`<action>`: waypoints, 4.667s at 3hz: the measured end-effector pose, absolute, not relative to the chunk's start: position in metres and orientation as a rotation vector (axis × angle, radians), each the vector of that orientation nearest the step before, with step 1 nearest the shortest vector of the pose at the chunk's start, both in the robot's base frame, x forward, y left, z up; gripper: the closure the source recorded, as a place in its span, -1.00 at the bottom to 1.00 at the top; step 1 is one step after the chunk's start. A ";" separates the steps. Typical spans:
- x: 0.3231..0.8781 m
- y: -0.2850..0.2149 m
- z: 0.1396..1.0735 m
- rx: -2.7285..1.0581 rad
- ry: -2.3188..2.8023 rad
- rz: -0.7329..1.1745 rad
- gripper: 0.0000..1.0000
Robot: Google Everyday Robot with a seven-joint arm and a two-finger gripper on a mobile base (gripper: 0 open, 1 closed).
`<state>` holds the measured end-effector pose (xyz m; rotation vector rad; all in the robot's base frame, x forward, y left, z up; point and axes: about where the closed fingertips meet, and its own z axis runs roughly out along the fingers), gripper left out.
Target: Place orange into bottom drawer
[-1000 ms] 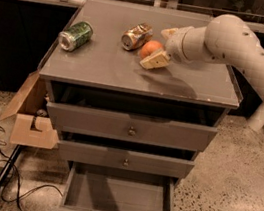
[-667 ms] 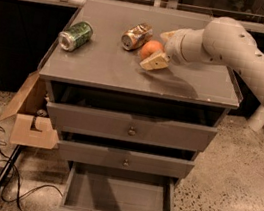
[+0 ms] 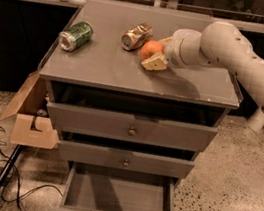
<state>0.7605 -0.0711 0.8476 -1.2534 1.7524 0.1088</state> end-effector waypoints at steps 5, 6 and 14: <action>0.641 -0.092 0.904 -1.375 1.653 0.277 1.00; 0.574 -0.107 0.920 -1.396 1.681 0.421 1.00; 0.465 -0.116 0.578 -1.292 1.780 0.742 1.00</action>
Offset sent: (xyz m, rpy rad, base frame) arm 0.0001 0.0001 -0.0003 0.0007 0.0007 0.0001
